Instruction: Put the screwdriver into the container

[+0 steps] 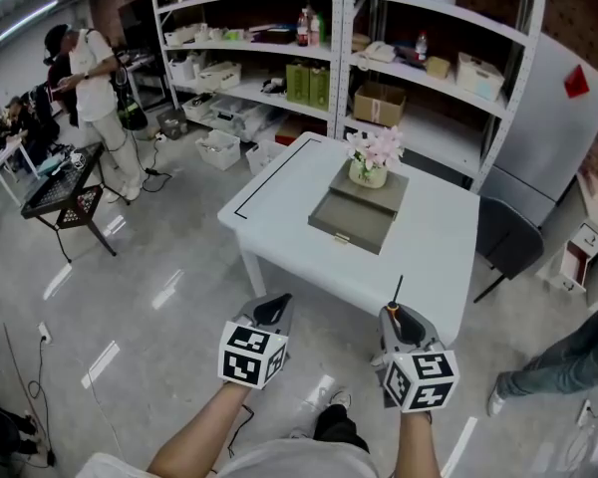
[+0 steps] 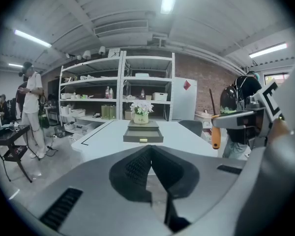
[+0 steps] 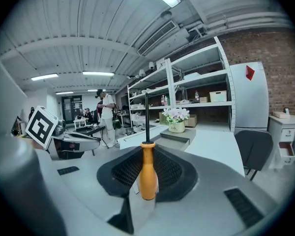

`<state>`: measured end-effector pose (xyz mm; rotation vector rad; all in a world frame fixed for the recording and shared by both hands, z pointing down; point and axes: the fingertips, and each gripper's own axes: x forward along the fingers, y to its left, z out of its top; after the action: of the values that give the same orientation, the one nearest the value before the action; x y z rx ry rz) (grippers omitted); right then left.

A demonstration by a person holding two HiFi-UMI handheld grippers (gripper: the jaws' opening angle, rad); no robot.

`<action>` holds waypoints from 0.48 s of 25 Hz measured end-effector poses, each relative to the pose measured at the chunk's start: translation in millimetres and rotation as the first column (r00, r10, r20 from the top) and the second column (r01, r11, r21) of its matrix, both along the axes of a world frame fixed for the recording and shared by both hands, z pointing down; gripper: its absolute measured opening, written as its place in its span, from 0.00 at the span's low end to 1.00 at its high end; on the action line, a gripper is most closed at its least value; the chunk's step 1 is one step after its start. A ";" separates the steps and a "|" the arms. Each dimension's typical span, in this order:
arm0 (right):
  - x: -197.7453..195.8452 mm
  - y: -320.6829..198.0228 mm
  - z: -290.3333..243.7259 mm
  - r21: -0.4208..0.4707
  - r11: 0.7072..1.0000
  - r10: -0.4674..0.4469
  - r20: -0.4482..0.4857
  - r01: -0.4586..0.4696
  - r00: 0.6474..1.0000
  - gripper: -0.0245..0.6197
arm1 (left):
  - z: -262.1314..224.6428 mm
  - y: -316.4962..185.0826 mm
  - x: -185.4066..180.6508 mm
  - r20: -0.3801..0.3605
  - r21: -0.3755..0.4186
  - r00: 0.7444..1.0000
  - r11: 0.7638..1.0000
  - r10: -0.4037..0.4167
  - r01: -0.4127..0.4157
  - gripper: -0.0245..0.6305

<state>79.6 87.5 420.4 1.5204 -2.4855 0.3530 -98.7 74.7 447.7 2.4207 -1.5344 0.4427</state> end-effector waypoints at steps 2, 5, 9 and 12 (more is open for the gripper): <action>-0.2 -6.8 1.7 -0.003 1.000 -0.003 0.000 0.003 1.000 0.15 | 1.8 -6.0 1.0 -0.001 -0.003 1.000 1.000 0.002 -0.002 0.04; -0.6 -21.7 4.2 -0.003 1.000 -0.012 -0.001 0.012 1.000 0.15 | 5.3 -18.7 2.6 -0.003 -0.007 1.000 1.000 0.001 -0.001 0.04; 2.9 -48.1 6.7 -0.006 1.000 -0.027 0.002 0.027 1.000 0.15 | 9.8 -43.3 8.4 0.003 -0.015 1.000 1.000 0.001 -0.001 0.04; 9.4 -70.6 9.1 -0.009 0.999 -0.034 0.005 0.034 0.999 0.15 | 12.9 -65.7 12.8 0.013 -0.023 1.000 1.000 -0.005 0.005 0.04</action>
<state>89.0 16.9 429.4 1.4733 -2.5071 0.3618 -85.9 9.0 460.6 2.4006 -1.5321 0.4738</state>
